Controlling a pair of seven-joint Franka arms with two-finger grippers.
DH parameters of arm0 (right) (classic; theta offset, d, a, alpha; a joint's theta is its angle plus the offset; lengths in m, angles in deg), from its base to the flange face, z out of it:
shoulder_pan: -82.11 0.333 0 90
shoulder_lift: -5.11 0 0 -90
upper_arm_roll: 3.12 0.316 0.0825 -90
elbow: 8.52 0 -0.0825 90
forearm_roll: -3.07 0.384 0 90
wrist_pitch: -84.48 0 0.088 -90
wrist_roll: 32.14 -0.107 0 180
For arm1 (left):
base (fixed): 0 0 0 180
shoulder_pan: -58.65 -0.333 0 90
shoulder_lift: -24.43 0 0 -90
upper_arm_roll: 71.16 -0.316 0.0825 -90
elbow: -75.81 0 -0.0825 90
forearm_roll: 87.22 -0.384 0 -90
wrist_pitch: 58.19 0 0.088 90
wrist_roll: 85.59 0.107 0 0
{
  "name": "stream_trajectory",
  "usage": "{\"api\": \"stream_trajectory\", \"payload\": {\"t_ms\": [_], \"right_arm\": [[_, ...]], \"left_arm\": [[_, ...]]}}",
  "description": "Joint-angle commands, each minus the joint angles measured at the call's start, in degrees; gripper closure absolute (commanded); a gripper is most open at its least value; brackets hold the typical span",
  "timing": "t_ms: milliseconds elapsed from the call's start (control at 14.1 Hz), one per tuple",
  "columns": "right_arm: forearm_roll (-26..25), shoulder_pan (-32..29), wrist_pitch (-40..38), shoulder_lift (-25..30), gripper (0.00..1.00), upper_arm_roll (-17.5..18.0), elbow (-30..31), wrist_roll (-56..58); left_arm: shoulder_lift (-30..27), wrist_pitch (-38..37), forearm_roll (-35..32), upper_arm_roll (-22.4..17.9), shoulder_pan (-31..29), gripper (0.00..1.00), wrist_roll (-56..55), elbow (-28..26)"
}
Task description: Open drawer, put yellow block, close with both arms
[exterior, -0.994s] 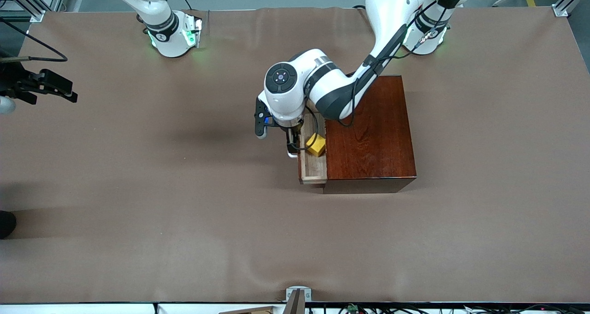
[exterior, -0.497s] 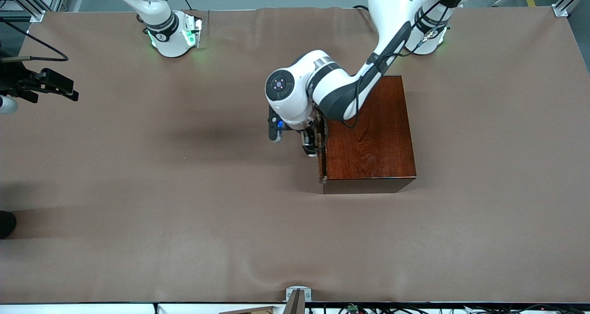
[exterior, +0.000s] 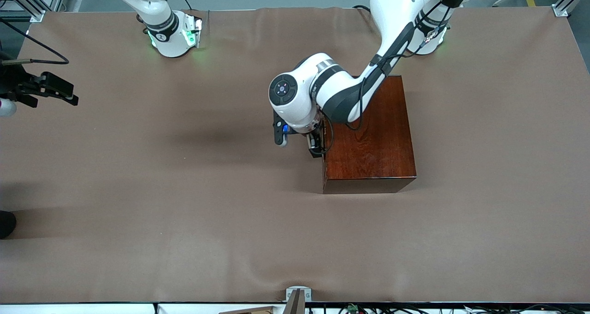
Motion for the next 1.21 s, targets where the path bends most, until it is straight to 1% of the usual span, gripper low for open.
{"api": "stream_trajectory", "payload": {"t_ms": [0, 142, 213, 426, 568, 852, 1065, 1136], "right_arm": [[-0.12, 0.34, 0.3, 0.16, 0.0, 0.28, 0.48, -0.74], [-0.03, -0.01, 0.39, -0.02, 0.0, 0.28, 0.48, -0.74], [-0.12, 0.16, 0.3, 0.07, 0.0, 0.2, 0.48, -0.74], [-0.12, -0.01, 1.0, 0.07, 0.0, 0.28, 0.48, -0.74], [-0.12, -0.1, 1.09, 0.07, 0.0, 0.2, 0.48, -0.74], [-0.12, -0.19, 1.26, 0.07, 0.0, 0.28, 0.48, -0.74], [-0.12, -0.1, 1.26, 0.07, 0.0, 0.28, 0.48, -0.74], [-0.12, -0.1, 1.35, 0.07, 0.0, 0.28, 0.39, -0.74]], "left_arm": [[-1.3, 6.89, -1.27, 1.31, 0.8, 0.0, -11.64, -1.1], [-1.83, 8.14, -1.27, 2.37, 0.8, 0.0, -23.77, -0.92], [-2.52, 8.14, -1.27, 2.29, 0.8, 0.0, -27.91, -0.4], [-6.91, 7.01, -1.0, 1.68, -0.25, 0.0, -39.08, -0.39], [-11.38, 4.12, 1.79, 1.23, -3.84, 0.0, -44.37, -0.66], [-19.47, 0.42, 2.51, 1.32, -14.73, 0.0, -44.92, -1.62], [-23.61, -7.29, 2.86, 1.76, -21.24, 0.0, -43.87, -1.71], [-24.67, -10.54, 4.43, 1.94, -23.35, 0.0, -43.34, -1.71]]}}
